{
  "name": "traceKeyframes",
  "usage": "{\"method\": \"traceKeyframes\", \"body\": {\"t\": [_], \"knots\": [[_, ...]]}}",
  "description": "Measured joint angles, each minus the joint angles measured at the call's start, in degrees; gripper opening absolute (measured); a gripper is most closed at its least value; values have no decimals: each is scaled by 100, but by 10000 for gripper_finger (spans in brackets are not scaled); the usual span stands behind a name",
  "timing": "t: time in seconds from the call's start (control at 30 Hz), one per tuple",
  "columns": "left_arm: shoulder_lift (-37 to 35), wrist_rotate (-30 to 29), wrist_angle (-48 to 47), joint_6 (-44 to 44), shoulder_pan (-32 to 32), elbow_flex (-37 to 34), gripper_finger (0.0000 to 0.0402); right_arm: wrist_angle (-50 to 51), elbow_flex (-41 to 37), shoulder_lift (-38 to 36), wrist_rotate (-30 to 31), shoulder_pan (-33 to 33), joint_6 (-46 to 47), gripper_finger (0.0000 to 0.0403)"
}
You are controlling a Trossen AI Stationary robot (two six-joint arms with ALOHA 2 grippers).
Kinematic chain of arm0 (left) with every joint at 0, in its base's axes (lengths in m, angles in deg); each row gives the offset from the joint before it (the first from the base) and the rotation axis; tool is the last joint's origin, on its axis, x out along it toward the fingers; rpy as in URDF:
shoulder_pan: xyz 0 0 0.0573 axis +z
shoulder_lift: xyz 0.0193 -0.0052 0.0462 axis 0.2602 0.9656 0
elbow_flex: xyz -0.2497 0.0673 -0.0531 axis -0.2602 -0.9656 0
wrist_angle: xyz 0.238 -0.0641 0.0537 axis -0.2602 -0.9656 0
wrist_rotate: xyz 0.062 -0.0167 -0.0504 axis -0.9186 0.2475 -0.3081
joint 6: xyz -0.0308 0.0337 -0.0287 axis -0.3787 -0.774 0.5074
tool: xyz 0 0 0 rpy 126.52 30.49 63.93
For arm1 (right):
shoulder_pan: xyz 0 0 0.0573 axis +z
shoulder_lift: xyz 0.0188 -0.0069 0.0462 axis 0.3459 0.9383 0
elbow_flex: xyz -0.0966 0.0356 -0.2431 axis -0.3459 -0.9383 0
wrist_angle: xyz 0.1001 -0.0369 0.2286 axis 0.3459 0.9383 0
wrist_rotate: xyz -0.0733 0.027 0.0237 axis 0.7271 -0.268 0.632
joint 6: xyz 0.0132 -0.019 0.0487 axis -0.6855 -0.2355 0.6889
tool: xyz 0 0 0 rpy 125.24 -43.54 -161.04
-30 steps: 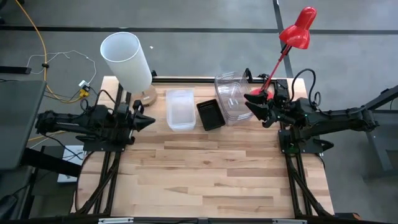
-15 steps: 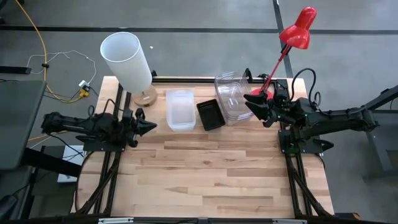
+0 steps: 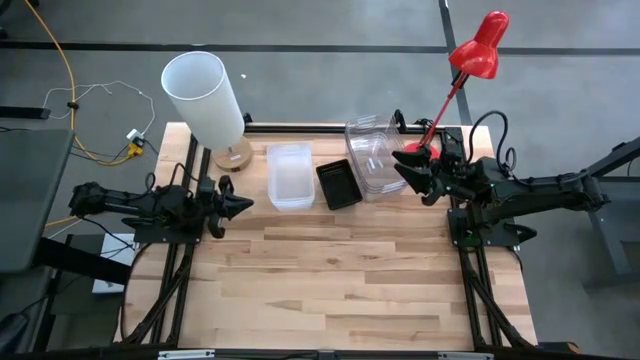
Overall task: Stack baskets by color
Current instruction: Return to Home Position
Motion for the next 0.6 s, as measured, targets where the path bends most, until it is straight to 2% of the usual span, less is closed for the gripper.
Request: {"method": "traceKeyframes", "body": {"t": [0.13, 0.6], "knots": [[5, -183, -65, -6, 0, 0, 0, 0, 0, 0, -6, 0, -121, 232], [-117, -181, -140, -6, 2, 0, 1, 156, 0, -216, -46, 0, -710, 232]]}}
